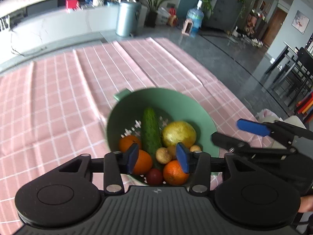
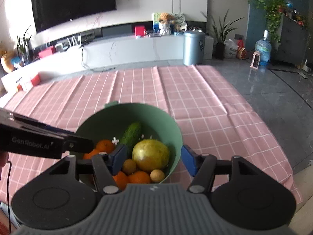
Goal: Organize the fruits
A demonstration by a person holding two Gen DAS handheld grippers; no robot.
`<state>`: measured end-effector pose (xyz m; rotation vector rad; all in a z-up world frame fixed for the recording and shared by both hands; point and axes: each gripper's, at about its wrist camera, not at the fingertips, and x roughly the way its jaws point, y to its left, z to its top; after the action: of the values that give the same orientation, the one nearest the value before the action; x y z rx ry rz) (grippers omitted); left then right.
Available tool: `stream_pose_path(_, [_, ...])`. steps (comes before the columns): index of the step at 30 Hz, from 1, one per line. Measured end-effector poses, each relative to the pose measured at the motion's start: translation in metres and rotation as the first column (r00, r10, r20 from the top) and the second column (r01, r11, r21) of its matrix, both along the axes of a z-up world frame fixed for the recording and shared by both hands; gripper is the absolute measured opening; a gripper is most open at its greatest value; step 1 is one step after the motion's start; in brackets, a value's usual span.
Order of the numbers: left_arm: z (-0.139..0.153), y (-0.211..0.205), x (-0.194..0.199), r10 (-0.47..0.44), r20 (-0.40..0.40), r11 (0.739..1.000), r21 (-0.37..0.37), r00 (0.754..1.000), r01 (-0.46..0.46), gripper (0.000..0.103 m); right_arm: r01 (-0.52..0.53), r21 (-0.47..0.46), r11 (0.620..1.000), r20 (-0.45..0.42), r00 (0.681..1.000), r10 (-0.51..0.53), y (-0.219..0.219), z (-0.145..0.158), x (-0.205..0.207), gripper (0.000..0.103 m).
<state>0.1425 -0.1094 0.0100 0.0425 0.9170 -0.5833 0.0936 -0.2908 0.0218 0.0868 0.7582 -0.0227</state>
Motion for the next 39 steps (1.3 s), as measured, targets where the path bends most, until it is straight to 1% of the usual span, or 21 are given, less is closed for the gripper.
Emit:
stream_pose_path(1, [0.008, 0.004, -0.006, 0.006, 0.033, 1.000, 0.000, 0.999, -0.006, 0.063, 0.025, 0.008, 1.000, 0.037, 0.999, -0.025, -0.002, 0.008, -0.005, 0.069])
stream_pose_path(2, [0.015, 0.008, -0.013, 0.011, 0.066, 1.000, 0.004, 0.998, -0.012, 0.067, 0.045, 0.013, 0.999, 0.075, 0.996, -0.046, -0.003, 0.015, -0.010, 0.071])
stream_pose_path(3, [0.021, 0.011, -0.019, 0.020, 0.098, 1.000, 0.010, 0.995, -0.021, 0.068, 0.057, 0.015, 0.998, 0.111, 0.992, -0.058, -0.004, 0.021, -0.016, 0.075])
stream_pose_path(6, [0.038, 0.021, -0.041, 0.065, 0.208, 0.996, 0.052, 0.976, -0.077, 0.073, 0.061, 0.019, 0.998, 0.176, 0.982, -0.063, -0.001, 0.034, -0.030, 0.080])
stream_pose_path(7, [0.042, 0.024, -0.048, 0.081, 0.245, 0.993, 0.066, 0.966, -0.101, 0.074, 0.060, 0.027, 0.998, 0.190, 0.980, -0.064, 0.001, 0.037, -0.035, 0.084])
stream_pose_path(9, [0.049, 0.030, -0.066, 0.120, 0.346, 0.982, 0.096, 0.931, -0.162, 0.074, 0.062, 0.048, 0.997, 0.217, 0.974, -0.071, 0.004, 0.041, -0.045, 0.086])
stream_pose_path(10, [0.051, 0.032, -0.074, 0.133, 0.389, 0.976, 0.108, 0.912, -0.188, 0.076, 0.060, 0.056, 0.997, 0.231, 0.970, -0.071, 0.008, 0.042, -0.051, 0.087])
stream_pose_path(12, [0.052, 0.037, -0.088, 0.154, 0.434, 0.966, 0.121, 0.887, -0.227, 0.077, 0.043, 0.052, 0.998, 0.253, 0.966, -0.055, 0.018, 0.041, -0.063, 0.088])
stream_pose_path(13, [0.052, 0.040, -0.094, 0.171, 0.444, 0.961, 0.121, 0.880, -0.248, 0.077, 0.028, 0.045, 0.999, 0.265, 0.964, -0.039, 0.024, 0.039, -0.068, 0.090])
stream_pose_path(15, [0.050, 0.046, -0.103, 0.202, 0.456, 0.952, 0.115, 0.867, -0.282, 0.077, 0.005, 0.037, 0.999, 0.279, 0.960, -0.015, 0.034, 0.036, -0.080, 0.090])
stream_pose_path(17, [0.047, 0.049, -0.113, 0.221, 0.471, 0.945, 0.113, 0.854, -0.307, 0.078, -0.014, 0.060, 0.998, 0.281, 0.960, -0.003, 0.043, 0.031, -0.089, 0.090])
stream_pose_path(18, [0.044, 0.051, -0.117, 0.229, 0.480, 0.941, 0.112, 0.847, -0.318, 0.080, -0.021, 0.073, 0.997, 0.281, 0.960, 0.000, 0.047, 0.029, -0.094, 0.091])
stream_pose_path(20, [0.039, 0.054, -0.124, 0.240, 0.494, 0.936, 0.111, 0.836, -0.334, 0.091, -0.038, 0.090, 0.995, 0.279, 0.960, 0.011, 0.057, 0.025, -0.103, 0.092])
stream_pose_path(22, [0.033, 0.055, -0.129, 0.240, 0.500, 0.935, 0.112, 0.833, -0.336, 0.093, -0.055, 0.088, 0.995, 0.274, 0.961, 0.029, 0.065, 0.022, -0.109, 0.094])
stream_pose_path(25, [0.022, 0.059, -0.134, 0.247, 0.479, 0.931, 0.124, 0.842, -0.344, 0.093, -0.079, 0.071, 0.994, 0.267, 0.962, 0.057, 0.077, 0.017, -0.119, 0.095])
stream_pose_path(31, [-0.004, 0.066, -0.140, 0.286, 0.431, 0.933, 0.076, 0.856, -0.351, 0.093, -0.059, -0.013, 0.998, 0.265, 0.962, 0.060, 0.085, 0.001, -0.131, 0.096])
stream_pose_path(35, [-0.019, 0.072, -0.139, 0.308, 0.377, 0.929, 0.081, 0.873, -0.362, 0.093, -0.044, -0.022, 0.999, 0.241, 0.969, 0.048, 0.084, -0.006, -0.127, 0.098])
stream_pose_path(39, [-0.029, 0.079, -0.138, 0.331, 0.344, 0.916, 0.107, 0.878, -0.387, 0.093, -0.014, -0.018, 1.000, 0.197, 0.980, 0.017, 0.085, -0.016, -0.119, 0.098])
